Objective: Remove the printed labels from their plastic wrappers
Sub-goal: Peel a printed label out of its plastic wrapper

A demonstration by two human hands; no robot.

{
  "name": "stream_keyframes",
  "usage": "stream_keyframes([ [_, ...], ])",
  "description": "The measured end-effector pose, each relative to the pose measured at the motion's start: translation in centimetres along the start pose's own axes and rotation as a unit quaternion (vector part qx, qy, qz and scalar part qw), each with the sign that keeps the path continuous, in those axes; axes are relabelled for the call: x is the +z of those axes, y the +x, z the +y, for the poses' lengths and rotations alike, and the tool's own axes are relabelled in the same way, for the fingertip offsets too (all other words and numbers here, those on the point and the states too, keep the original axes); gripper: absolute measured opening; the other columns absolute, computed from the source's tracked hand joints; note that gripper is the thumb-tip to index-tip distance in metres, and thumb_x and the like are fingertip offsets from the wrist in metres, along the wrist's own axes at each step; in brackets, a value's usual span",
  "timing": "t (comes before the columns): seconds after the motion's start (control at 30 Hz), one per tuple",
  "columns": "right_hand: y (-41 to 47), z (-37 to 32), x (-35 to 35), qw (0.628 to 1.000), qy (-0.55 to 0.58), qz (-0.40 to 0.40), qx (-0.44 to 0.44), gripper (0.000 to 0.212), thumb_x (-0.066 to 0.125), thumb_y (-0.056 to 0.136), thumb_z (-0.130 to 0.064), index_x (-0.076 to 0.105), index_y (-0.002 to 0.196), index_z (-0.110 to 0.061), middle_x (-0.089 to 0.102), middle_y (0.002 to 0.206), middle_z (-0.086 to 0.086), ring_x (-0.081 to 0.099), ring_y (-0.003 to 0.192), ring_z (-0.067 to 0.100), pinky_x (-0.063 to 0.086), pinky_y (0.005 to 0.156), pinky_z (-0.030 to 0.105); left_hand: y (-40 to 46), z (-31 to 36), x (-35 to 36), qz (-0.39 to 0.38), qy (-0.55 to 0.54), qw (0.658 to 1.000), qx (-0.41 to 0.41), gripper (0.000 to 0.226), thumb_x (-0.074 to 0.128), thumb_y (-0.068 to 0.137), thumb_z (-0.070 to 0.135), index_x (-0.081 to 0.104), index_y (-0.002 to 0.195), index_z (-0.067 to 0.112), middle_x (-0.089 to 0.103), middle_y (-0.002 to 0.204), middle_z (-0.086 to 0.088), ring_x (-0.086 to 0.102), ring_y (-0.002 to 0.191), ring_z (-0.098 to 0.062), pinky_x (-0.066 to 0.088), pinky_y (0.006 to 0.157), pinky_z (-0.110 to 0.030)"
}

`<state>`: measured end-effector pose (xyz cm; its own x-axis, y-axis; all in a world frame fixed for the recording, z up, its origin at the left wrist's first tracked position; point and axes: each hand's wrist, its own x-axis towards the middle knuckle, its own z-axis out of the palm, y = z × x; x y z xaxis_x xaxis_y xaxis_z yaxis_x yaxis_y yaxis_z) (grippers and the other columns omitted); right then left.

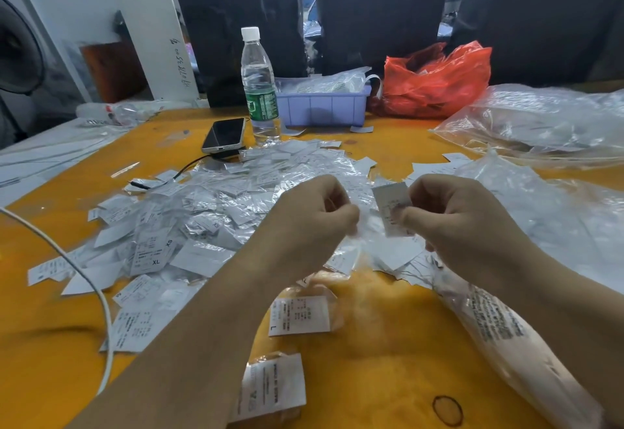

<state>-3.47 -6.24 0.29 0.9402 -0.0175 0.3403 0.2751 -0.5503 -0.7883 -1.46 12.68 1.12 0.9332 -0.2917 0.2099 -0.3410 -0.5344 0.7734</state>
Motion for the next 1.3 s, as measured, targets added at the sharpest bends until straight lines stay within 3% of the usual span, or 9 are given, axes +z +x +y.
stream_keyframes([
  [0.13,0.07,-0.19,0.07,0.989,0.136,-0.023,0.045,0.007,0.062,0.086,0.002,0.067,0.087,-0.003,0.067,0.061,0.005,0.059,0.051,0.016,0.053,0.053,0.028,0.01,0.01,0.25,0.030,-0.041,0.998,0.024,0.010,0.064,0.092,0.025,0.059,0.084,0.024,0.070,0.073,0.009,0.062,0.062,-0.008,0.052,0.058,-0.027],
  [0.3,0.35,0.10,0.11,0.957,0.274,-0.047,0.087,0.009,0.063,0.087,-0.003,0.068,0.094,-0.005,0.068,0.080,0.008,0.061,0.065,0.016,0.054,0.055,0.027,0.05,-0.19,0.44,0.024,-0.064,0.997,0.044,0.014,0.071,0.088,0.025,0.058,0.092,0.030,0.068,0.075,0.001,0.061,0.065,-0.014,0.052,0.059,-0.027],
  [0.5,0.51,-0.06,-0.20,0.896,0.427,-0.106,0.059,0.018,0.072,0.074,-0.010,0.068,0.092,-0.012,0.068,0.090,0.010,0.063,0.080,0.020,0.057,0.063,0.030,0.19,-0.37,0.46,0.002,-0.063,0.997,0.048,0.025,0.077,0.082,0.026,0.057,0.096,0.032,0.066,0.072,0.004,0.056,0.058,-0.002,0.052,0.057,-0.021],
  [0.7,0.40,0.04,0.06,0.906,0.391,-0.148,0.061,0.028,0.071,0.074,-0.007,0.064,0.102,-0.003,0.070,0.092,0.012,0.067,0.089,0.023,0.056,0.084,0.038,0.13,-0.13,0.35,-0.004,-0.076,0.995,0.059,0.028,0.079,0.081,0.023,0.060,0.100,0.028,0.069,0.078,-0.001,0.064,0.072,-0.023,0.058,0.065,-0.039],
  [0.8,0.32,0.10,0.09,0.914,0.369,-0.151,0.076,0.033,0.071,0.068,-0.015,0.067,0.099,-0.004,0.072,0.092,0.013,0.069,0.087,0.024,0.056,0.081,0.037,0.04,0.08,0.35,-0.013,-0.079,0.995,0.059,0.031,0.081,0.078,0.023,0.061,0.101,0.027,0.070,0.078,-0.003,0.064,0.071,-0.022,0.056,0.066,-0.040],
  [0.97,0.20,0.27,0.33,0.928,0.348,-0.112,0.067,0.025,0.073,0.063,-0.020,0.074,0.086,-0.010,0.073,0.087,0.016,0.069,0.072,0.021,0.056,0.062,0.024,0.06,0.29,0.39,-0.023,-0.100,0.993,0.057,0.030,0.082,0.077,0.020,0.064,0.101,0.023,0.069,0.078,-0.006,0.056,0.061,-0.008,0.054,0.063,-0.033],
  [1.1,0.29,0.55,0.32,0.932,0.349,-0.075,0.061,0.024,0.073,0.064,-0.021,0.074,0.085,-0.010,0.072,0.079,0.012,0.067,0.065,0.017,0.055,0.061,0.025,0.08,0.25,0.50,-0.039,-0.151,0.987,0.031,0.030,0.080,0.078,0.010,0.065,0.103,0.018,0.067,0.075,-0.006,0.058,0.064,-0.008,0.057,0.068,-0.032],
  [1.2,0.27,0.38,0.14,0.930,0.364,-0.048,0.034,0.012,0.074,0.065,-0.024,0.076,0.077,-0.020,0.072,0.078,0.006,0.065,0.067,0.015,0.055,0.063,0.026,0.07,0.01,0.71,-0.044,-0.152,0.987,0.027,0.035,0.081,0.077,0.009,0.063,0.104,0.021,0.061,0.064,0.007,0.056,0.059,-0.006,0.052,0.062,-0.022],
  [1.3,0.02,-0.10,-0.02,0.920,0.392,-0.030,-0.013,0.013,0.077,0.061,-0.028,0.075,0.073,-0.024,0.072,0.079,0.004,0.064,0.069,0.017,0.056,0.065,0.027,-0.03,-0.01,0.98,-0.056,-0.154,0.986,0.021,0.046,0.083,0.074,0.009,0.059,0.110,0.024,0.060,0.062,0.009,0.055,0.056,-0.003,0.048,0.056,-0.015],
])
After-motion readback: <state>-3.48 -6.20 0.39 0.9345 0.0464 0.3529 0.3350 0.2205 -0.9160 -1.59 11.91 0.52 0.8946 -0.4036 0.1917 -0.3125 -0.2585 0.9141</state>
